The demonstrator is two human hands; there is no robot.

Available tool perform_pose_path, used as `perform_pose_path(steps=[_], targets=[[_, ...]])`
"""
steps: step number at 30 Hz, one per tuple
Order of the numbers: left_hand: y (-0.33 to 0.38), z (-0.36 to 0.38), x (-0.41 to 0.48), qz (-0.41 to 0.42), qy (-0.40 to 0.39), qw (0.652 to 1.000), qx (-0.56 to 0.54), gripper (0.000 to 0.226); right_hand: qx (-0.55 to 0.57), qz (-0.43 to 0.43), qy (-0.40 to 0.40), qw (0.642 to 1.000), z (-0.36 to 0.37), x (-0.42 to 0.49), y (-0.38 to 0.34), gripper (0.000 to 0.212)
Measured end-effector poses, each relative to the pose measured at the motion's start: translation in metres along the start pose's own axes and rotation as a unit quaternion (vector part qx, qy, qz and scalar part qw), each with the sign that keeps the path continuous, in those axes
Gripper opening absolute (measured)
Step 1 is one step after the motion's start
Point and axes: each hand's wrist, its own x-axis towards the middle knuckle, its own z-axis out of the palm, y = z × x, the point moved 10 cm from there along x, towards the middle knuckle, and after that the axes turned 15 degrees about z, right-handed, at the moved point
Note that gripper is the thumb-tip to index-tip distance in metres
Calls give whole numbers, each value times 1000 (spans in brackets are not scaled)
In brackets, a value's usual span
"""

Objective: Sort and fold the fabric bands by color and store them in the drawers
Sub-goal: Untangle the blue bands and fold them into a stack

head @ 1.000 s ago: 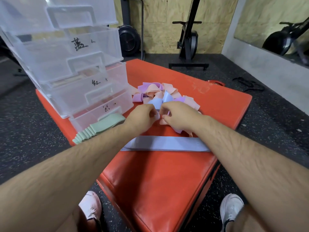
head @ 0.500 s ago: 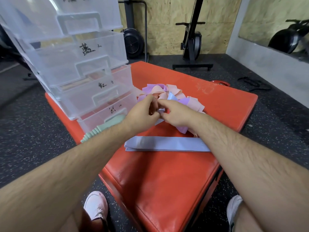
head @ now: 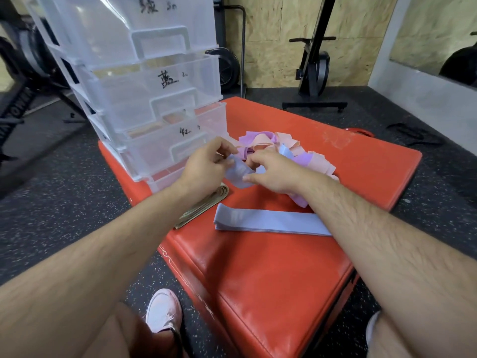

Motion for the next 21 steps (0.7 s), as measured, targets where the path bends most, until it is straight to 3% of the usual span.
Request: perform_pose_path(steps=[4,11,16,21], targets=[[9,-23,4,18,32,998,-57,36,-7,21,2,1000,2,4,7,18],[29,-64,11,30,113,989,-95,26,9,35,41,999,-17,4,18,19],[13,-87,11,1,181,977,-116,28,4,53,69,996,-52,-5,36,12],[-9,-88,8,-37,183,977,-101,26,4,83,47,995,-81,-25,60,8]])
